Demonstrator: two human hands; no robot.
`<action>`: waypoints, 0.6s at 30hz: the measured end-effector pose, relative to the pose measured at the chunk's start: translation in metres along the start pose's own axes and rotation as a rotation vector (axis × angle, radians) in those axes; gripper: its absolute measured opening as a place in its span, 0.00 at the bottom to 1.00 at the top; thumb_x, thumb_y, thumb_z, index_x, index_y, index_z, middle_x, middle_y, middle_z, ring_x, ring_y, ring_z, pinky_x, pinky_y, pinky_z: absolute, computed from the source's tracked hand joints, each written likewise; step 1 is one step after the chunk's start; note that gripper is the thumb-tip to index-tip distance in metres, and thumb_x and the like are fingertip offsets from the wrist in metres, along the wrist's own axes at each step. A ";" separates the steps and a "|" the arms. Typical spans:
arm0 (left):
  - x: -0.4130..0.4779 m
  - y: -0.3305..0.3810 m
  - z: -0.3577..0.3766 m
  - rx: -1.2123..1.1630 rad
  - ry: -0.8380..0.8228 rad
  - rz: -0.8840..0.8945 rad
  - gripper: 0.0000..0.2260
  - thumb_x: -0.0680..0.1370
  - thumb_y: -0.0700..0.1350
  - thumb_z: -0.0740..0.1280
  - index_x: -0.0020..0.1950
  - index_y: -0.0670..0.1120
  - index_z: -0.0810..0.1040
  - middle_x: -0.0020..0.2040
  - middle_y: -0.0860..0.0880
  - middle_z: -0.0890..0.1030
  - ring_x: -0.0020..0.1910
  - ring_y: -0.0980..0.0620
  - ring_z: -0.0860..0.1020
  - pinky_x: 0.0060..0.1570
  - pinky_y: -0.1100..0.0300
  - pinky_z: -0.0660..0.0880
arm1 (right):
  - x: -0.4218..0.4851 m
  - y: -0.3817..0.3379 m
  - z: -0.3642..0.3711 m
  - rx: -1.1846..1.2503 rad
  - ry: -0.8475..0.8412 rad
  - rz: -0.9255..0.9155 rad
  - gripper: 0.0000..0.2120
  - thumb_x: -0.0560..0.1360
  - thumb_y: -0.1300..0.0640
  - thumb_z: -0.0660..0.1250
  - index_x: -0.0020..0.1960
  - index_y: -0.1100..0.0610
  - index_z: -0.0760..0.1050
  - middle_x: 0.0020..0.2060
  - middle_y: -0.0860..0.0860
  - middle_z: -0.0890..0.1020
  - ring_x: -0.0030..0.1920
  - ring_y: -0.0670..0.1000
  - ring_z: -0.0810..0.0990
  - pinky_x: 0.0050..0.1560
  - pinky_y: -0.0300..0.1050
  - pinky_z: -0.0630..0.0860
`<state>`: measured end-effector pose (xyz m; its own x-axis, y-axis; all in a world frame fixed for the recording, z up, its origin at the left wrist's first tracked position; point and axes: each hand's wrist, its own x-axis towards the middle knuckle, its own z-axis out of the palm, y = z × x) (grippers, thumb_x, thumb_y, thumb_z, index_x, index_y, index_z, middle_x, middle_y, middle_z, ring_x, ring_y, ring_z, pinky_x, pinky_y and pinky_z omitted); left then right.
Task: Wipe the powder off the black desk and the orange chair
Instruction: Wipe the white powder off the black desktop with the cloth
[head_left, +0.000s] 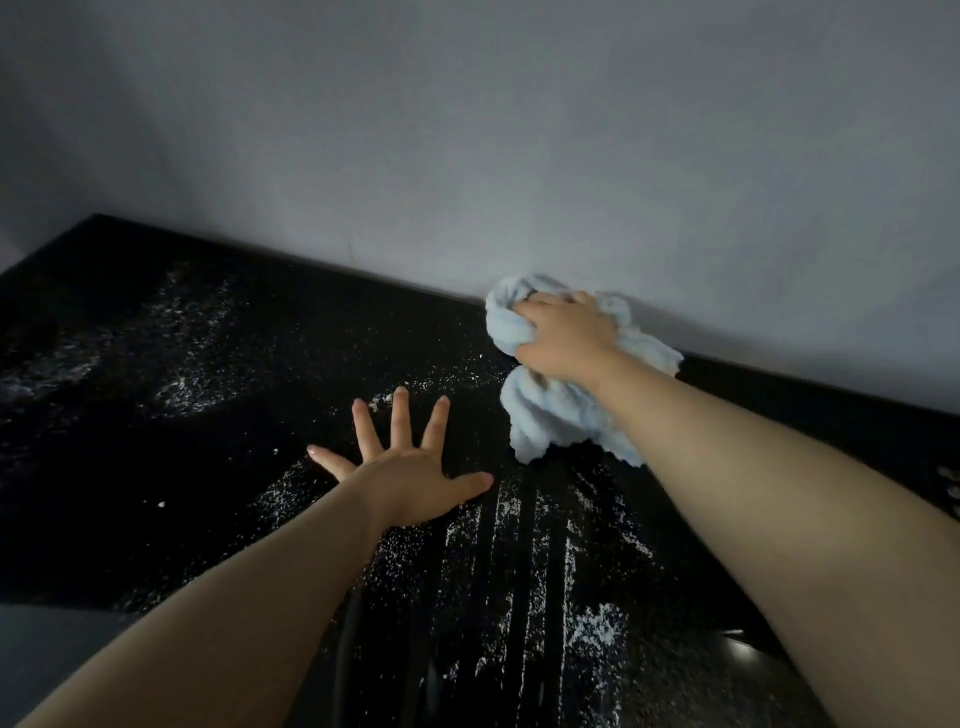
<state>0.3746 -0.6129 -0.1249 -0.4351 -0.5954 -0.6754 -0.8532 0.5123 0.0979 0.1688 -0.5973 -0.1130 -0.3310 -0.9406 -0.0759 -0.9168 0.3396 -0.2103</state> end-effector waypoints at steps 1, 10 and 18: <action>0.000 0.000 0.000 -0.004 0.000 0.001 0.41 0.71 0.74 0.52 0.72 0.62 0.28 0.72 0.51 0.23 0.70 0.37 0.25 0.62 0.24 0.39 | -0.006 0.004 0.001 0.025 -0.011 -0.038 0.20 0.70 0.52 0.59 0.61 0.47 0.75 0.60 0.48 0.77 0.62 0.56 0.71 0.57 0.48 0.67; 0.000 -0.001 0.000 0.006 -0.005 0.013 0.41 0.71 0.74 0.51 0.72 0.62 0.28 0.71 0.50 0.22 0.70 0.36 0.25 0.62 0.24 0.39 | -0.070 0.050 -0.052 0.478 -0.055 -0.025 0.23 0.68 0.59 0.70 0.62 0.48 0.71 0.53 0.49 0.77 0.52 0.49 0.76 0.45 0.35 0.71; -0.001 -0.001 0.000 0.012 0.007 0.012 0.41 0.71 0.74 0.51 0.72 0.61 0.28 0.72 0.50 0.23 0.70 0.36 0.26 0.62 0.24 0.39 | -0.048 0.069 0.010 0.027 0.003 0.151 0.33 0.68 0.47 0.67 0.72 0.39 0.62 0.74 0.44 0.58 0.73 0.57 0.57 0.68 0.65 0.59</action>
<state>0.3755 -0.6124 -0.1247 -0.4470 -0.5934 -0.6693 -0.8445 0.5266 0.0972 0.1240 -0.5288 -0.1335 -0.4650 -0.8790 -0.1053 -0.8505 0.4766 -0.2227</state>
